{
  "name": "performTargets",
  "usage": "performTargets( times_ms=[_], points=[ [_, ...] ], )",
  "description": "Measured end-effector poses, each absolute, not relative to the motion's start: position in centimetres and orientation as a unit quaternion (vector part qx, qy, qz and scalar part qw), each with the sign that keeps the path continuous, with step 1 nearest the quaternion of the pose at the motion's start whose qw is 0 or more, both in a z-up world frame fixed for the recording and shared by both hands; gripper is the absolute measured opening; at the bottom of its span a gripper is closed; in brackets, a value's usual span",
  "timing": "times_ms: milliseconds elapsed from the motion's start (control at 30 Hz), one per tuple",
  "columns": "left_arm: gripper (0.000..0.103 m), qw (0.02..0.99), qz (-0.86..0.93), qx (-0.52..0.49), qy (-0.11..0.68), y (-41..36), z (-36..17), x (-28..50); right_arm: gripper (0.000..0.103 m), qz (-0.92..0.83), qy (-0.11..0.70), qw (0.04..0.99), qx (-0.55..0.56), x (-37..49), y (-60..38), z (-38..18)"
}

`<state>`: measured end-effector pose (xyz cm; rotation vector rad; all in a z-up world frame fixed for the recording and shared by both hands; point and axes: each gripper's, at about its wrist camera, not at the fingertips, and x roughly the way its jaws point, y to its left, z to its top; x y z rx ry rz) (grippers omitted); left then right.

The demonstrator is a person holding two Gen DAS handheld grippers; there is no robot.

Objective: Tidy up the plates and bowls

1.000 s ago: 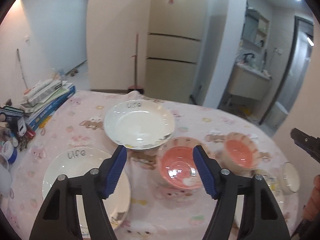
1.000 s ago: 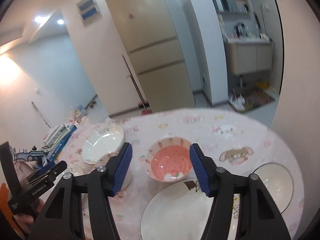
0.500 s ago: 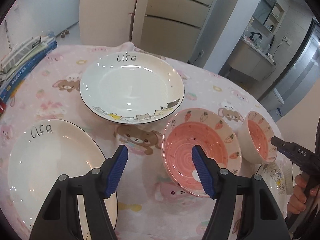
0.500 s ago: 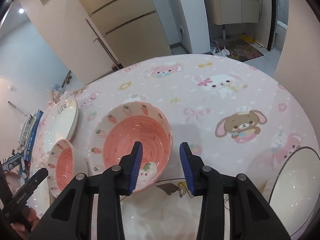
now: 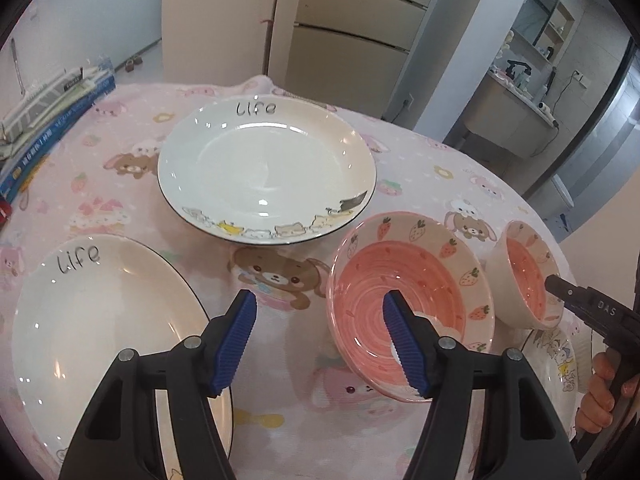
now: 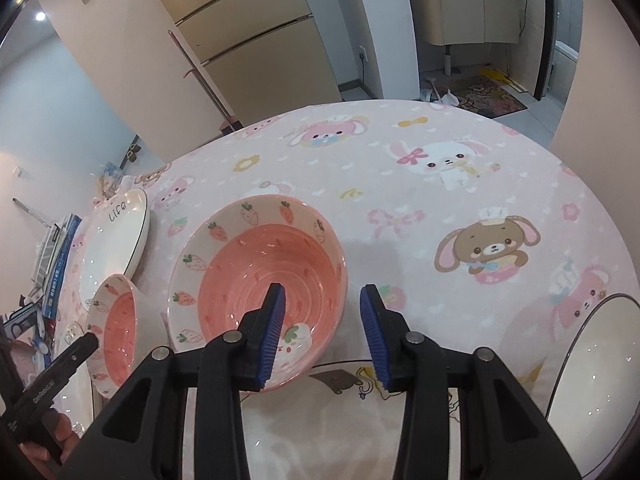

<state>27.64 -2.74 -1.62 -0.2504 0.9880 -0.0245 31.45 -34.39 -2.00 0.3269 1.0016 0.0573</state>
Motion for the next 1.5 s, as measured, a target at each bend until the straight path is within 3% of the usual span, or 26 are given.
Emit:
performTargets(
  times_ms=[167,333,433,733,800,933,967,1033,1500],
  points=[
    [0.068,0.891,-0.015,-0.111,0.441,-3.3,1.0,27.1,0.039,0.027,0.480,0.860,0.170,31.9,-34.9,-2.2],
    [0.068,0.895,-0.081,-0.079,0.432,-7.6,3.2,29.4,0.031,0.025,0.480,0.863,0.159,32.2,-34.6,-2.2],
    [0.060,0.884,-0.122,-0.064,0.447,-10.6,3.2,32.0,0.030,0.031,0.485,0.857,0.170,32.4,-34.7,-2.5],
    [0.059,0.808,-0.203,-0.022,0.552,-17.2,-1.8,38.8,0.028,0.039,0.501,0.843,0.190,33.1,-35.0,-4.1],
    [0.059,0.801,-0.199,-0.005,0.564,-18.0,-2.9,39.3,0.020,0.045,0.508,0.838,0.192,33.2,-34.8,-4.6],
    [0.059,0.800,-0.202,0.015,0.564,-18.9,-3.2,39.3,0.016,0.057,0.519,0.830,0.195,33.5,-34.6,-5.3],
    [0.057,0.799,-0.203,0.020,0.565,-19.0,-3.2,39.3,0.016,0.058,0.519,0.830,0.196,33.6,-34.5,-5.4],
    [0.039,0.794,-0.212,0.036,0.568,-19.7,-3.2,39.2,0.015,0.056,0.518,0.831,0.194,33.6,-34.4,-5.4],
    [0.024,0.774,-0.215,0.042,0.594,-21.4,-5.1,39.7,0.014,0.065,0.503,0.845,0.168,33.3,-34.0,-5.3]
  ],
)
